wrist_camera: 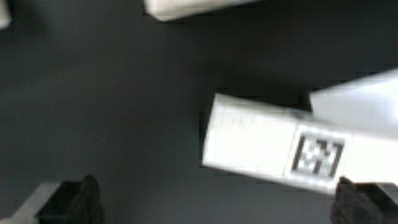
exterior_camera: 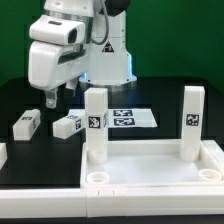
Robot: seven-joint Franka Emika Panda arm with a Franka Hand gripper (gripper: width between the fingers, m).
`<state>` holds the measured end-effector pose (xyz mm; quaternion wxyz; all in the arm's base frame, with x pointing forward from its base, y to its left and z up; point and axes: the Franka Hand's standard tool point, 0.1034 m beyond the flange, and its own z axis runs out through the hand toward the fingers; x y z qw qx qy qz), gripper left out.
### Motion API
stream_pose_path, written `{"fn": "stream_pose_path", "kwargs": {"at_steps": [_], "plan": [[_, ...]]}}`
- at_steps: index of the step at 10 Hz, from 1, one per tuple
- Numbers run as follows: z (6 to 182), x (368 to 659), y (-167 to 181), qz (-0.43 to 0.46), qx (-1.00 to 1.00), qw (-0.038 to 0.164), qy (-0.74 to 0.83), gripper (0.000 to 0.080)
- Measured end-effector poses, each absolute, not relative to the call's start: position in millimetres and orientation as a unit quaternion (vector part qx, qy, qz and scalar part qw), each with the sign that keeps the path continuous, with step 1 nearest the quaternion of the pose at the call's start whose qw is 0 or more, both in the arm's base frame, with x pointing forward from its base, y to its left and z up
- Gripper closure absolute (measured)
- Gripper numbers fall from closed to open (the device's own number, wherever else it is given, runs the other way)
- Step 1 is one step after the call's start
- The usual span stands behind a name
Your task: Assemble desk
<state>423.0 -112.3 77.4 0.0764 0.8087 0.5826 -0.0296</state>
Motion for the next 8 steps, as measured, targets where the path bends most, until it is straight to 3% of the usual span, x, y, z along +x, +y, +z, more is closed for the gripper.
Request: {"fn": "stream_pose_path", "kwargs": {"at_steps": [4, 8], "plan": [[75.2, 422, -110, -0.019, 0.887, 0.067, 0.457, 0.0150], [81.8, 436, -122, -0.071, 0.981, 0.013, 0.179, 0.0150]]}}
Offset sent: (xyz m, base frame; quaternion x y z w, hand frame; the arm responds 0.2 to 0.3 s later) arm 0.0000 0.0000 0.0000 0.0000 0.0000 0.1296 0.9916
